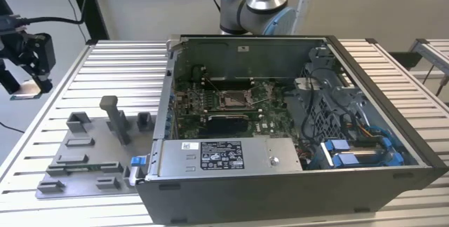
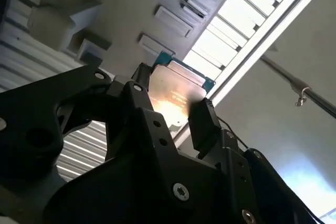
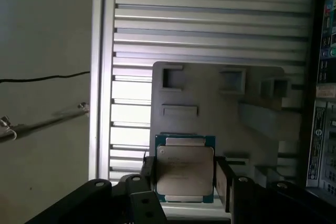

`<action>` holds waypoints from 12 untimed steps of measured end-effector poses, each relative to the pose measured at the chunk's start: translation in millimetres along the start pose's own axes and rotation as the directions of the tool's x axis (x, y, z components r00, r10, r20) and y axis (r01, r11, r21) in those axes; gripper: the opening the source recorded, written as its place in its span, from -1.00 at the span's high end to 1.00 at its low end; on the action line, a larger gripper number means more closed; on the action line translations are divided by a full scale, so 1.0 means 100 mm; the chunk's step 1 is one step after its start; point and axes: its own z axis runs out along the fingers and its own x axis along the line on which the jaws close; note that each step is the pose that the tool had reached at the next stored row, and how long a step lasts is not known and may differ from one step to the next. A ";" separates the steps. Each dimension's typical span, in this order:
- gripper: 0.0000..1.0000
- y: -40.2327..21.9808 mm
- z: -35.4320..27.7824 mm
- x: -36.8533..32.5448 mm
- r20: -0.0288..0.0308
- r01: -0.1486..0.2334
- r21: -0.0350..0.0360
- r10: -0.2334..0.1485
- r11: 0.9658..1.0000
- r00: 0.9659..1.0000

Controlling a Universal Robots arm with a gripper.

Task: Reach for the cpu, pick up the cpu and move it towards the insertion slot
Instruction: 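Pick up the cpu and move it towards the insertion slot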

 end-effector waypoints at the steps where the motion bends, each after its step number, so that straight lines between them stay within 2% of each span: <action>1: 1.00 0.000 -0.039 0.000 0.000 0.000 0.000 0.000 1.000 1.000; 5: 1.00 0.001 -0.127 -0.001 0.000 0.000 0.000 0.000 1.000 1.000; 12: 1.00 0.001 -0.128 0.000 0.000 0.000 0.000 0.000 1.000 1.000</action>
